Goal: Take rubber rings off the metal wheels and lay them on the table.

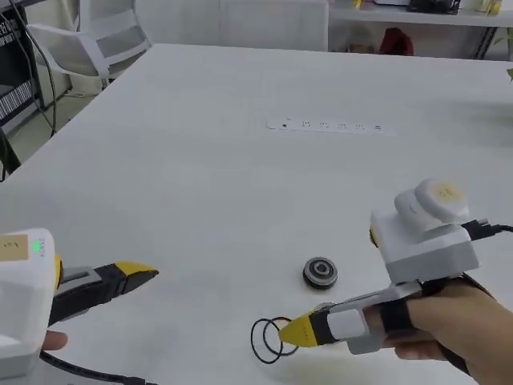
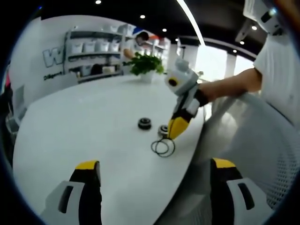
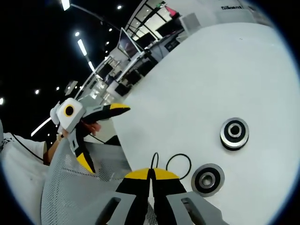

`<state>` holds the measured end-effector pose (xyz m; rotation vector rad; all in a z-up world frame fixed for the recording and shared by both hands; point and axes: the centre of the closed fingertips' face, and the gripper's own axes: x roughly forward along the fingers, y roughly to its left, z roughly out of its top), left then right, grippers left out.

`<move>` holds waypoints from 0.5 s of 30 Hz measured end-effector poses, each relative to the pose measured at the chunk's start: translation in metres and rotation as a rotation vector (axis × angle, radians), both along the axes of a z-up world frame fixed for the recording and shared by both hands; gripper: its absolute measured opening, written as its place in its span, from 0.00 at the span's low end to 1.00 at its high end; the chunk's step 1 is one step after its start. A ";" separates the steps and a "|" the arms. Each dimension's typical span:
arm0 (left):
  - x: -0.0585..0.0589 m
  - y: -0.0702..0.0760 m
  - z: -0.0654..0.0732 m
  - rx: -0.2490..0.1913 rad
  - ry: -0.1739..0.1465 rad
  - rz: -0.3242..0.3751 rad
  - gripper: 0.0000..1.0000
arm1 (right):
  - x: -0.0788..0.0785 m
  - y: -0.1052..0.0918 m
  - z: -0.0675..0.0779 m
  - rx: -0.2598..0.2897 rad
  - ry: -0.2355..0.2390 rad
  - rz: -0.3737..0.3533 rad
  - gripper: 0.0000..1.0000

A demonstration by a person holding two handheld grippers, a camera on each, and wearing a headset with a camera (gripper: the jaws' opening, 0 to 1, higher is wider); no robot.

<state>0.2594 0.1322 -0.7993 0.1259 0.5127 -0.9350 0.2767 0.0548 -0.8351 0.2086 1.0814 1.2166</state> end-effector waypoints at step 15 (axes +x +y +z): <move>0.000 0.000 -0.001 0.000 0.006 0.003 0.99 | 0.011 -0.011 -0.016 -0.094 -0.053 -0.024 0.00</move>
